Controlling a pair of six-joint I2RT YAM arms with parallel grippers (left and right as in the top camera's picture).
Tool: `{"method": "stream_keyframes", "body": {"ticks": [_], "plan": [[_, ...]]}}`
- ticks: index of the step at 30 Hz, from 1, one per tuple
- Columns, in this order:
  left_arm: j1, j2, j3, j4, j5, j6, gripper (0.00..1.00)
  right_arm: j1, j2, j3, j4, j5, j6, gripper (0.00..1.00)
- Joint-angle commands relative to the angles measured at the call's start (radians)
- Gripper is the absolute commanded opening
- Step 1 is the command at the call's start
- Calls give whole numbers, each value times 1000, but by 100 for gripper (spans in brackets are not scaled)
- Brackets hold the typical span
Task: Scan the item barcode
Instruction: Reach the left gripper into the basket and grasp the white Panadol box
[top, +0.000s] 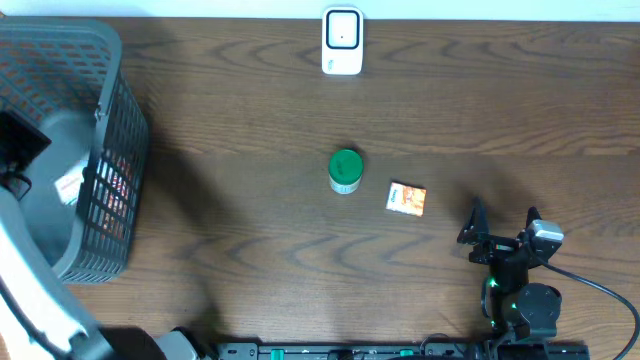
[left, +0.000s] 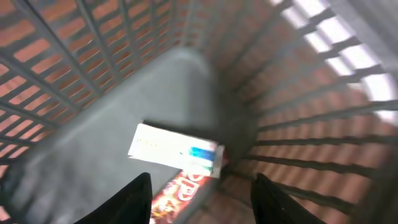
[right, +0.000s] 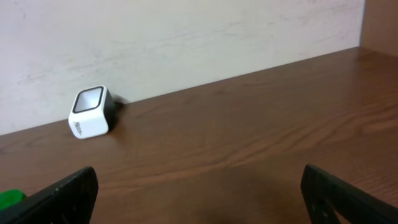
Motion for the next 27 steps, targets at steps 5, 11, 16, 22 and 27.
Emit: {"method": "stream_keyframes", "body": {"ticks": [5, 11, 16, 22, 27], "plan": [[2, -24, 8, -26, 63, -44, 70, -12, -6, -1, -4, -2, -13, 99], [2, 74, 7, -83, -69, -264, 87, -12, -6, -1, -4, -2, -13, 99], [2, 156, 7, -96, -106, -443, 94, -12, -6, -1, -4, -2, -13, 99], [2, 206, 7, -118, -143, -550, 96, -12, -6, -1, -4, -2, -13, 99], [2, 215, 7, -84, -143, -550, 96, -12, -6, -1, -4, -2, -13, 99]]}}
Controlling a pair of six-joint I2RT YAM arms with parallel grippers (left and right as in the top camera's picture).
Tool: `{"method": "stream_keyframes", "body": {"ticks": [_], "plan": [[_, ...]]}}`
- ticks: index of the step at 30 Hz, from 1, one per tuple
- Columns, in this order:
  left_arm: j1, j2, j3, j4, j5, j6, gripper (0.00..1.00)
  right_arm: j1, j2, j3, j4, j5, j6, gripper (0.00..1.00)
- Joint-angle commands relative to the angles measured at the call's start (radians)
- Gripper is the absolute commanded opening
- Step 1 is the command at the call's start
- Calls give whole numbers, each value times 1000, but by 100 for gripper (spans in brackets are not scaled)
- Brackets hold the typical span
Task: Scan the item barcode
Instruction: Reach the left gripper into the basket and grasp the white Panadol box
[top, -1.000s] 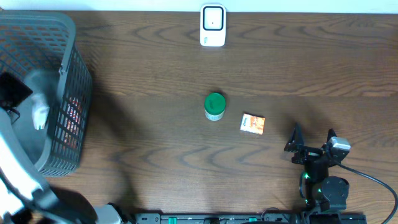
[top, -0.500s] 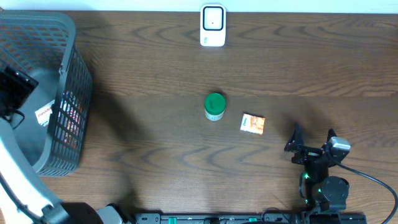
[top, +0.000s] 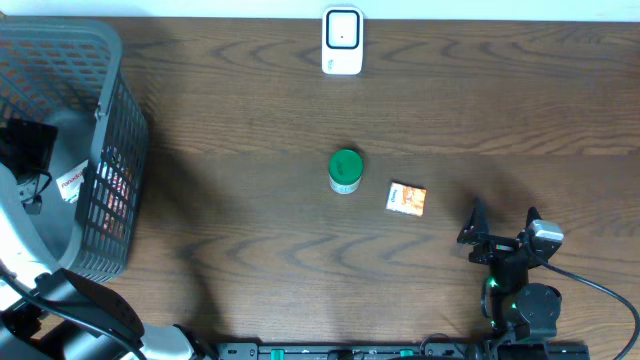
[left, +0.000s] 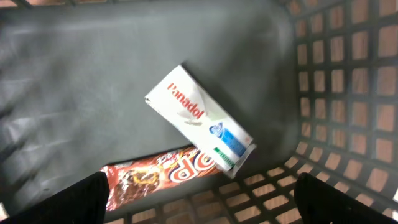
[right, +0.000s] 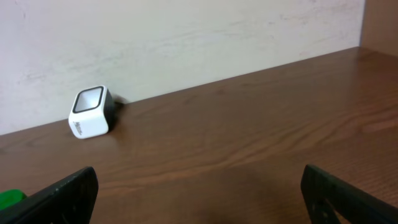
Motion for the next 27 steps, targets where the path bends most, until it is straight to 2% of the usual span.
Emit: {"method": "stream_keyframes", "body": {"ticks": [1, 4, 10, 13, 27], "plan": [[2, 14, 7, -1, -25, -34, 96, -12, -6, -1, -4, -2, -13, 99], [2, 14, 7, 0, -31, -40, 96, -12, -6, -1, -3, -2, -13, 99], [2, 20, 0, -29, -54, -263, 96, -12, -6, -1, -4, -2, -13, 99], [2, 37, -10, -31, -58, -337, 96, -12, -6, -1, -4, -2, -13, 99], [-5, 308, -11, -19, -58, -511, 96, -12, -6, -1, -4, -2, -13, 99]]}}
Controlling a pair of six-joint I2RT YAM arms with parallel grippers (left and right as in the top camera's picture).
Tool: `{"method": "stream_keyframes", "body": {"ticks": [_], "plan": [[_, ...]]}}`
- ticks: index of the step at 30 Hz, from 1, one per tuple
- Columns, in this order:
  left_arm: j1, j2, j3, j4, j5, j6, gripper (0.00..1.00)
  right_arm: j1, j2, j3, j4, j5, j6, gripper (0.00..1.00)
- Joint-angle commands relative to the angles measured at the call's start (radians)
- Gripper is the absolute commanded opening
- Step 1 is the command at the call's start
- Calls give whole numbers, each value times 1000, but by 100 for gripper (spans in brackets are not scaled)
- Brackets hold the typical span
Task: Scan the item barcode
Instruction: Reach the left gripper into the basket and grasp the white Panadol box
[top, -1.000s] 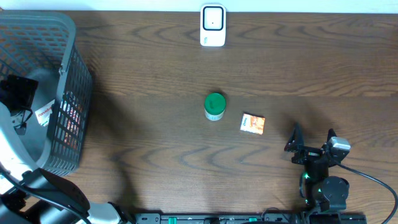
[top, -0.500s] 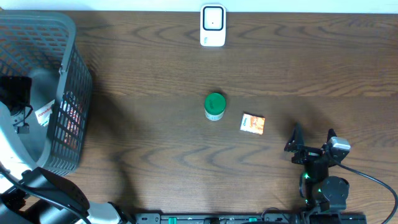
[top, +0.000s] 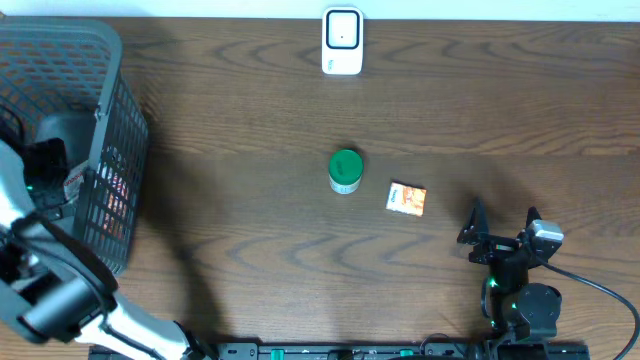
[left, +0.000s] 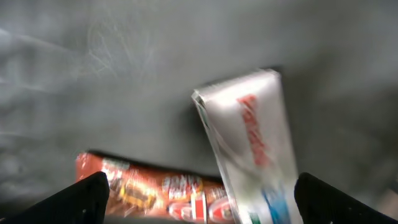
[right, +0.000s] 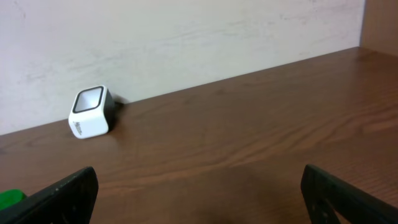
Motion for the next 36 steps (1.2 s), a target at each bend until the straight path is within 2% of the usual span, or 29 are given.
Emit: {"method": "stream_keyframes", "body": {"ticks": [1, 7, 23, 32, 33, 36], "plan": [[-7, 57, -8, 19, -16, -71, 96, -12, -6, -1, -4, -2, -13, 99], [-19, 121, -8, 90, -14, -79, 96, -12, -6, -1, -4, -2, -13, 99], [-55, 138, -8, 225, -18, -159, 96, -12, -6, -1, -4, -2, -13, 99], [-55, 253, -8, 271, -12, -206, 95, -12, -6, -1, -4, -2, -13, 99], [-56, 263, -8, 272, -12, -206, 89, -12, -6, -1, -4, -2, -13, 99], [-55, 270, -8, 272, -13, -205, 56, -12, -6, -1, -4, -2, -13, 99]]}}
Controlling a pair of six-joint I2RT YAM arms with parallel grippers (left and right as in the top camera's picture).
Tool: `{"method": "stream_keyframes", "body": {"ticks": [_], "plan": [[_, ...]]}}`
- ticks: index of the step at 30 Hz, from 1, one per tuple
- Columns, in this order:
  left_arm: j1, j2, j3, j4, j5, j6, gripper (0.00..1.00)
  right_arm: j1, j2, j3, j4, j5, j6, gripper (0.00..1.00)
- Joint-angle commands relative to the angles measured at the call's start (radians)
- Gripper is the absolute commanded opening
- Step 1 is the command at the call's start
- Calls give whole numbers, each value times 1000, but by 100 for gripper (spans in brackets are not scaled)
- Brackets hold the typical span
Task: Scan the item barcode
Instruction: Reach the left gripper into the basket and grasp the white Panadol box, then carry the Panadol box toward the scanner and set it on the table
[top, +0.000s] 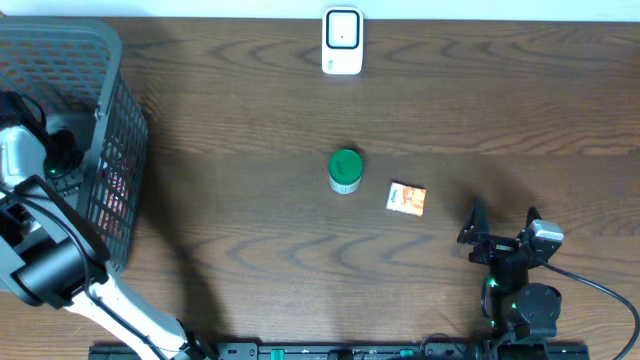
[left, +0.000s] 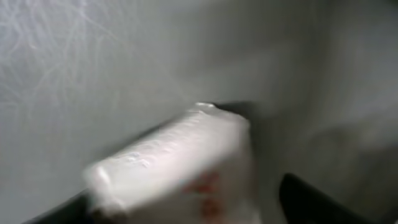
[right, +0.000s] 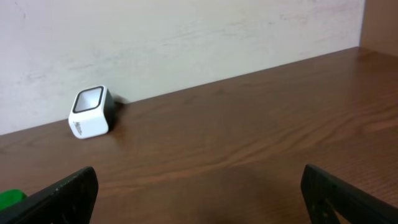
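A white box with red lettering (left: 180, 158) lies blurred on the grey floor of the basket (top: 110, 60); it fills the left wrist view. My left gripper (left: 186, 208) is open and very close over it, one dark finger on each side of the box. In the overhead view the left arm (top: 25, 150) reaches down into the basket. The white barcode scanner (top: 342, 40) stands at the table's far edge, also visible as scanner (right: 92, 112). My right gripper (top: 500, 238) rests open at the front right with nothing in it.
A green-lidded jar (top: 345, 170) and a small orange box (top: 407, 198) sit mid-table. The grey mesh basket takes up the far left. The right wrist view shows brown tabletop (right: 249, 149) and a pale wall behind the scanner.
My left gripper has dropped closer to the white box, which now fills its view; the brown snack bar is out of sight. The right arm has not moved.
My left gripper first looked into the basket at the white box and a snack bar from a distance. It then hung open above them, then nearer, and now it sits open right at the box. The right gripper stayed open throughout.
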Motion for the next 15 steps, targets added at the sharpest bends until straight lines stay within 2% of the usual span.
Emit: {"method": "stream_keyframes", "body": {"ticks": [1, 11, 14, 15], "plan": [[0, 92, -29, 10, -5, -7, 49, -12, -6, -1, -4, -2, -13, 99], [4, 14, 0, -4, 88, 62, 20, -12, -6, -1, -4, -2, -13, 99], [11, -69, 1, -7, 101, 85, 19, -12, -6, -1, -4, -2, -13, 99], [14, -105, 1, -8, 102, 94, 15, -12, -6, -1, -4, -2, -13, 99]]}}
